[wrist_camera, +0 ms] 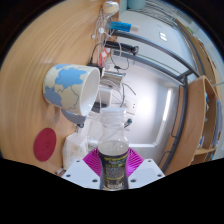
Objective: Pour water
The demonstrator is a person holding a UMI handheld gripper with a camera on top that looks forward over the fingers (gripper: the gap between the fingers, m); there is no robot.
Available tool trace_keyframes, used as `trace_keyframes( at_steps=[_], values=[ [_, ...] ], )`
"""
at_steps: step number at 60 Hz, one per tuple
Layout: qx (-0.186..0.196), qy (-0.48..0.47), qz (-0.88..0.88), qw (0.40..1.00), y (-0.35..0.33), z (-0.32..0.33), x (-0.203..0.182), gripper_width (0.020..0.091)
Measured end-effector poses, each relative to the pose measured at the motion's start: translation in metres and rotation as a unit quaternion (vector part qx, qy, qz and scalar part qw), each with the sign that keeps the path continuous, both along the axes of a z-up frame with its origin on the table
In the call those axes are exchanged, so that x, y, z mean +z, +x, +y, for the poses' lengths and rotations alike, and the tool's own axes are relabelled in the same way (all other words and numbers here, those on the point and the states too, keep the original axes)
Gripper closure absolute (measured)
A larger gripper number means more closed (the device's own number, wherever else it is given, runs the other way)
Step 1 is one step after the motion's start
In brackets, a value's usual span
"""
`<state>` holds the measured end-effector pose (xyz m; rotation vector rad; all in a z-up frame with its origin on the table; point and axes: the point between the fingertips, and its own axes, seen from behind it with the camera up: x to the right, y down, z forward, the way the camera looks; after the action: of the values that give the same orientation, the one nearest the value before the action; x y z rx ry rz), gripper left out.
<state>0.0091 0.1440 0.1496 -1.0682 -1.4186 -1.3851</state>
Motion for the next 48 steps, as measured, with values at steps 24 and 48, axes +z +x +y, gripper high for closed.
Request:
trace_keyframes(
  at_steps=[24,48],
  values=[
    [0.041,0.051,-0.227,0.972,-0.034,0.01,0.016,0.0833],
    [-0.005,-0.027,0.253,0.967,0.008,-0.012,0.013,0.0831]
  ],
)
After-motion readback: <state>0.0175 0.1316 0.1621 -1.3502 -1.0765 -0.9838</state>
